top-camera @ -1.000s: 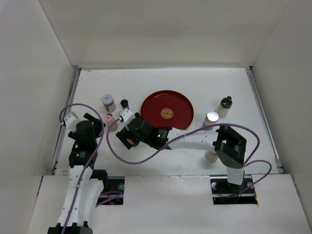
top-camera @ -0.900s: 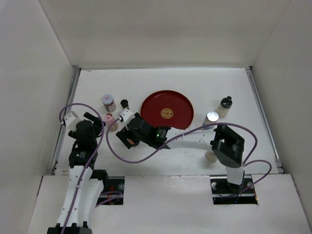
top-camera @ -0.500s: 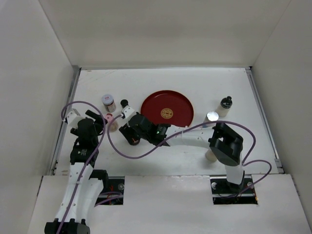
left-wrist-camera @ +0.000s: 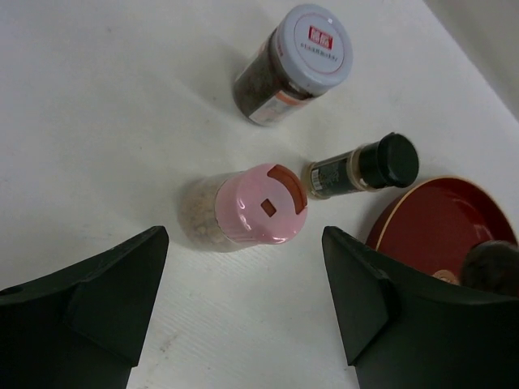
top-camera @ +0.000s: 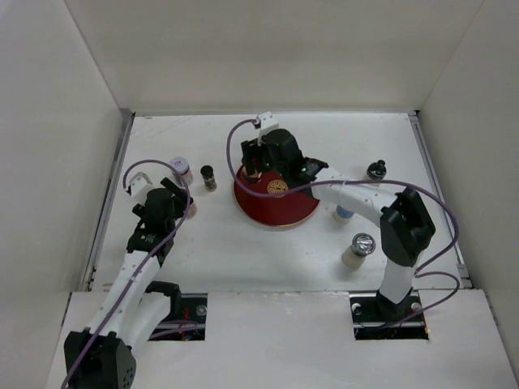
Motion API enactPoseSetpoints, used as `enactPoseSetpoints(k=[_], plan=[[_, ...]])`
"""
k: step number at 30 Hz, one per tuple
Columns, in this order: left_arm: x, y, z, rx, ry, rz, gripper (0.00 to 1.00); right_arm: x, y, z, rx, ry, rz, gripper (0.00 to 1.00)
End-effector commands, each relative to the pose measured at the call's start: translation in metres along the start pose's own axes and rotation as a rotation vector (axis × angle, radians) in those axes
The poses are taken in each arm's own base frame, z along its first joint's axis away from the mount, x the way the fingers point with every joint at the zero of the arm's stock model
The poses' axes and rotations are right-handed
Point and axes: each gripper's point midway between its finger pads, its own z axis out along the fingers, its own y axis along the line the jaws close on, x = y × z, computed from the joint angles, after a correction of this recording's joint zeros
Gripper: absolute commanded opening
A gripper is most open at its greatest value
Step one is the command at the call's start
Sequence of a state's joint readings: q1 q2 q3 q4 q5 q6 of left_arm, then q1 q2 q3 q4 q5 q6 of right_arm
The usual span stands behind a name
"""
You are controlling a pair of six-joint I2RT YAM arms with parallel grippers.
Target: Organize the condiment bottles
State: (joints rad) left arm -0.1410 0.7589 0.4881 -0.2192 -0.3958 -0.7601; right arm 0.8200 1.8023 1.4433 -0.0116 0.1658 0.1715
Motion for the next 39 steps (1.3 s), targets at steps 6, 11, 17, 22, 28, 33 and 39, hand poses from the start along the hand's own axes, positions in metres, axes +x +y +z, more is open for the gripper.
enactPoseSetpoints(k=[6, 11, 17, 22, 28, 33, 39], plan=[[-0.009, -0.016, 0.007, -0.016, -0.059, 0.041, 0.75, -0.080, -0.085, 0.033, 0.164, -0.211, 0.036, 0.52], [-0.007, -0.014, 0.013, -0.044, -0.051, 0.065, 0.76, -0.058, -0.109, 0.056, 0.212, -0.159, -0.004, 0.53], [-0.004, -0.020, 0.020, -0.046, -0.032, 0.100, 0.77, -0.046, -0.117, 0.061, 0.240, -0.144, -0.003, 0.59], [-0.001, -0.027, 0.021, -0.029, -0.030, 0.122, 0.79, -0.036, -0.119, 0.059, 0.253, -0.143, 0.001, 0.77], [-0.003, -0.028, 0.023, -0.037, -0.045, 0.131, 0.74, -0.045, -0.116, 0.035, 0.246, -0.174, 0.024, 0.92], [-0.001, -0.024, 0.035, -0.077, -0.040, 0.161, 0.69, -0.069, -0.098, -0.008, 0.219, -0.237, 0.048, 0.98], [-0.002, -0.034, 0.041, -0.062, -0.062, 0.165, 0.55, -0.068, -0.073, -0.066, 0.169, -0.305, 0.117, 0.99]])
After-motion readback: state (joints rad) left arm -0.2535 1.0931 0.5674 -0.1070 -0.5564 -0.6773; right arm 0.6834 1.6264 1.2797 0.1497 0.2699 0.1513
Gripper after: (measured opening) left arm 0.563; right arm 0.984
